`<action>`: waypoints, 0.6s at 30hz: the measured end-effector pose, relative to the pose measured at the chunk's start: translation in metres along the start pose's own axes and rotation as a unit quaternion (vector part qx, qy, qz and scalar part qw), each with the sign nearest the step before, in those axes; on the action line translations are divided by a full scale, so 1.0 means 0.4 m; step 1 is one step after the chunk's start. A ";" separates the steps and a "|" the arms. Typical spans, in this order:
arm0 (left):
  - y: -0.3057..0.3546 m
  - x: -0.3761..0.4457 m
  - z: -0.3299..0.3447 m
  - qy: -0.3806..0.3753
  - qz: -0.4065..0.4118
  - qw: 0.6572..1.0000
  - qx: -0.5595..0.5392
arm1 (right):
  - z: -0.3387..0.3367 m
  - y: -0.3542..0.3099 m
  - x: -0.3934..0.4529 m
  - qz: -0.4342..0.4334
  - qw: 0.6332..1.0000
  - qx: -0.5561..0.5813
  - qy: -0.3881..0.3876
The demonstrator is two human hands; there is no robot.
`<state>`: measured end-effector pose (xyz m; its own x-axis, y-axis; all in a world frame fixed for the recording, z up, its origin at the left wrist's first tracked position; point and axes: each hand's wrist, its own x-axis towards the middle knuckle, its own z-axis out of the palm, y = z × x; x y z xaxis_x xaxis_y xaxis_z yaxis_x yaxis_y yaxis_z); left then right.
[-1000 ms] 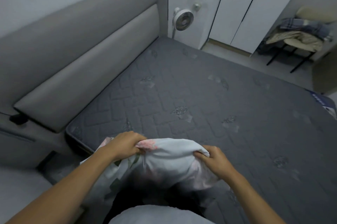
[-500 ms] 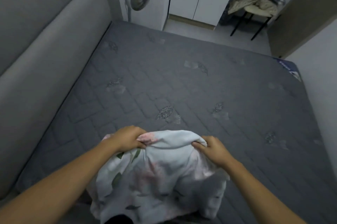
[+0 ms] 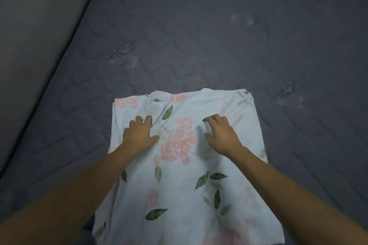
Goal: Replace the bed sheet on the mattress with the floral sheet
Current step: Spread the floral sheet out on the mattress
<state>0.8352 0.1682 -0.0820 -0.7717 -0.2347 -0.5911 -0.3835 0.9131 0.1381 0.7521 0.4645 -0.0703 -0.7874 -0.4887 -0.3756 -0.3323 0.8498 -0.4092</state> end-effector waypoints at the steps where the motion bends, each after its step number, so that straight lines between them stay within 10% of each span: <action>1: -0.031 -0.007 0.035 -0.018 -0.023 0.999 -0.034 | 0.044 -0.018 0.003 -0.011 1.000 0.003 -0.021; 10: -0.179 -0.027 0.172 -0.019 -0.125 0.959 -0.252 | 0.193 -0.200 0.160 -0.084 0.996 -0.014 -0.029; 18: -0.189 -0.118 0.212 0.038 0.045 0.951 -0.302 | 0.186 -0.349 0.317 -0.237 0.967 -0.078 -0.052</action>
<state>0.9436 0.1386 -0.1321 -0.8412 -0.2083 -0.4990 -0.5175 0.5778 0.6311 0.7372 0.2692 -0.1228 -0.4748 -0.8404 -0.2614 -0.7237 0.5418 -0.4273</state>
